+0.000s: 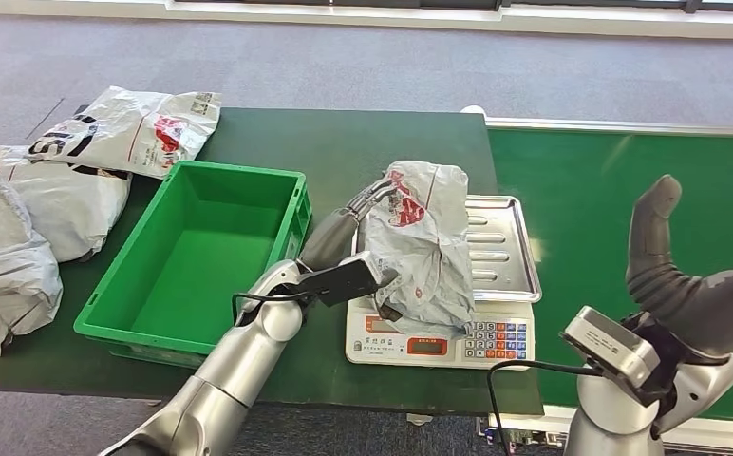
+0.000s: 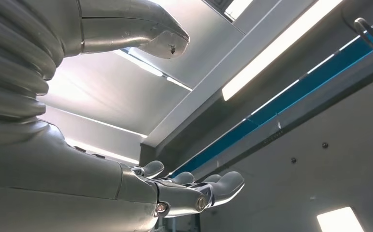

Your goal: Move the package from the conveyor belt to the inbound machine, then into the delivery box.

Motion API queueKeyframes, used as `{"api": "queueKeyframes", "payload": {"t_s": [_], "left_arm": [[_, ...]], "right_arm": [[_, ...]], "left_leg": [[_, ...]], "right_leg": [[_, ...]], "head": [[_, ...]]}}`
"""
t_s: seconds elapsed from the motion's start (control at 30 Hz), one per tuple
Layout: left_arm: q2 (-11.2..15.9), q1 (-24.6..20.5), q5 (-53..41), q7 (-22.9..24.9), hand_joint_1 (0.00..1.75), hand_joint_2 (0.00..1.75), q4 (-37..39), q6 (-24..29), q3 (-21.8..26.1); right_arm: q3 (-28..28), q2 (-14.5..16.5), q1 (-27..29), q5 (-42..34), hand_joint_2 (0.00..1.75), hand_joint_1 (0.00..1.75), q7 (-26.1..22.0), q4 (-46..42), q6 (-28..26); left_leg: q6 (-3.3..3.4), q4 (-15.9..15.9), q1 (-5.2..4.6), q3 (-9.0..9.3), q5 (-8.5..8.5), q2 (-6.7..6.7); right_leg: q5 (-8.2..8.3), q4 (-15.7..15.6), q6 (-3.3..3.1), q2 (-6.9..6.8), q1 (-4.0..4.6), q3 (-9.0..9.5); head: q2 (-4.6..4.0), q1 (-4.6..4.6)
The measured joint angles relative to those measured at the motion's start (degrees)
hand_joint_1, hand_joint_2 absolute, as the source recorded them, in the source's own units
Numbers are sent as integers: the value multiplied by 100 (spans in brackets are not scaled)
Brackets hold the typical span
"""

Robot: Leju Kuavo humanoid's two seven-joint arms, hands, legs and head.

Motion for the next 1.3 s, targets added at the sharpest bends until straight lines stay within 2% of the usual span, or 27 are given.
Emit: {"api": "queueKeyframes", "payload": {"t_s": [0.27,0.97,1.3], "left_arm": [[2,-331,-99,-57,0,175,617,-139,-142],[0,-486,-193,-35,0,175,993,-159,-201],[-209,-1103,-1039,250,0,175,2068,40,-761]], "right_arm": [[0,0,-19,-14,175,0,9,71,0],[0,0,-25,-37,175,0,6,99,0],[0,8,-66,-21,175,0,57,99,0]], "left_leg": [[0,0,0,-2,0,-1],[-2,0,0,-2,1,-2],[0,2,0,-2,3,-4]], "right_leg": [[0,0,0,0,-1,-1],[0,0,0,-1,-1,-2],[4,0,3,-2,-3,-2]], "head": [[0,1],[0,0],[0,1]]}}
